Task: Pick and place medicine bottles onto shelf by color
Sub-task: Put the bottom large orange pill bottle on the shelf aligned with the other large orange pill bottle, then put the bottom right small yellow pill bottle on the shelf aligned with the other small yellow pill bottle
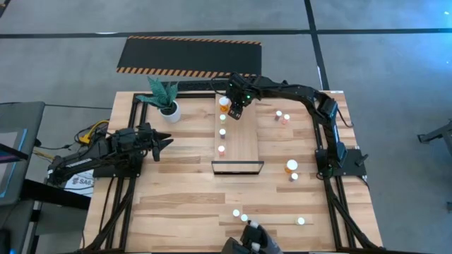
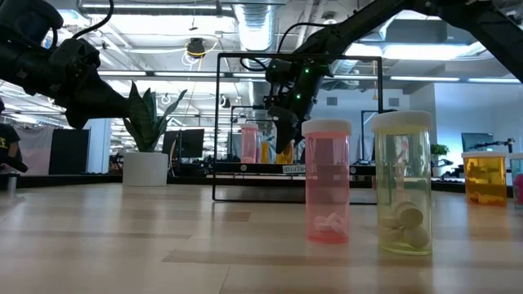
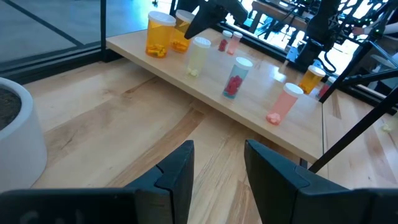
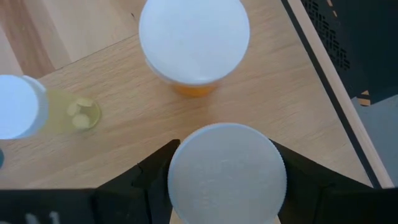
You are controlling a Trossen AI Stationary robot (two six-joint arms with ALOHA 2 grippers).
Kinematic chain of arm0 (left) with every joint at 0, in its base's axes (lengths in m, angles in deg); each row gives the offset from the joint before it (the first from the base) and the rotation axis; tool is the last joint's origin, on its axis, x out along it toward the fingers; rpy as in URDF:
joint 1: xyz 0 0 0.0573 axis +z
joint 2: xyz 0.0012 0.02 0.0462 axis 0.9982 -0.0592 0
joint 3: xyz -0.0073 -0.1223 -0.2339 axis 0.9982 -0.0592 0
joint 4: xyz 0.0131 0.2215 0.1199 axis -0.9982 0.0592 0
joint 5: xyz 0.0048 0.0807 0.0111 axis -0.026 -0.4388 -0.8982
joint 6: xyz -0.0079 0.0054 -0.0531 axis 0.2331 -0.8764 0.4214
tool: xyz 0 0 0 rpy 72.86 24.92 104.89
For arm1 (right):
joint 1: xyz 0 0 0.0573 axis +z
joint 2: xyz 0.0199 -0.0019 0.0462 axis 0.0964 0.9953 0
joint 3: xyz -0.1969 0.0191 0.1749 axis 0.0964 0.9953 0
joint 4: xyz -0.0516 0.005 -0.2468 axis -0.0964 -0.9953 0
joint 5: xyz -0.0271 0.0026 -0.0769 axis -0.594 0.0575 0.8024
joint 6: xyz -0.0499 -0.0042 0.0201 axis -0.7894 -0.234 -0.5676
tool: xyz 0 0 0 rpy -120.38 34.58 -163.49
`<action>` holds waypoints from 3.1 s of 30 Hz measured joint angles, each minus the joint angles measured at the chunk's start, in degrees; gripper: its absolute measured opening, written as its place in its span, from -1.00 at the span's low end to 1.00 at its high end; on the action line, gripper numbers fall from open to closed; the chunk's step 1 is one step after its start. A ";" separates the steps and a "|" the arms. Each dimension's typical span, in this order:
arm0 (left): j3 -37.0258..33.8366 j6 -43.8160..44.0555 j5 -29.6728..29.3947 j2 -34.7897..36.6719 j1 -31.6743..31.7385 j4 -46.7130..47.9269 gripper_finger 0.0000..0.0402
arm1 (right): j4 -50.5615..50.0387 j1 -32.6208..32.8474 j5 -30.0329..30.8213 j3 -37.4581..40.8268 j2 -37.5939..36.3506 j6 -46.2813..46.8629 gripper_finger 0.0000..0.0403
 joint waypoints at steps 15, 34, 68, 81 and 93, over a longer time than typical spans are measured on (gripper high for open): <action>0.00 0.00 0.00 0.00 0.00 0.00 -0.36 | 0.05 -0.05 0.46 0.01 0.00 -0.15 0.20; 0.00 0.00 0.00 0.02 0.02 0.01 -0.36 | 0.26 -0.76 0.59 0.02 0.00 4.56 0.62; 0.00 0.00 0.00 0.00 0.02 -0.01 -0.36 | -29.15 -1.96 -9.39 -3.87 -0.37 26.38 0.61; 0.01 0.00 0.02 0.02 0.01 0.01 -0.36 | -25.37 -4.11 -8.34 9.93 -12.48 32.73 0.61; 0.00 0.00 0.02 0.02 0.00 0.01 -0.36 | -18.61 -4.35 -0.37 32.02 -30.44 53.57 0.61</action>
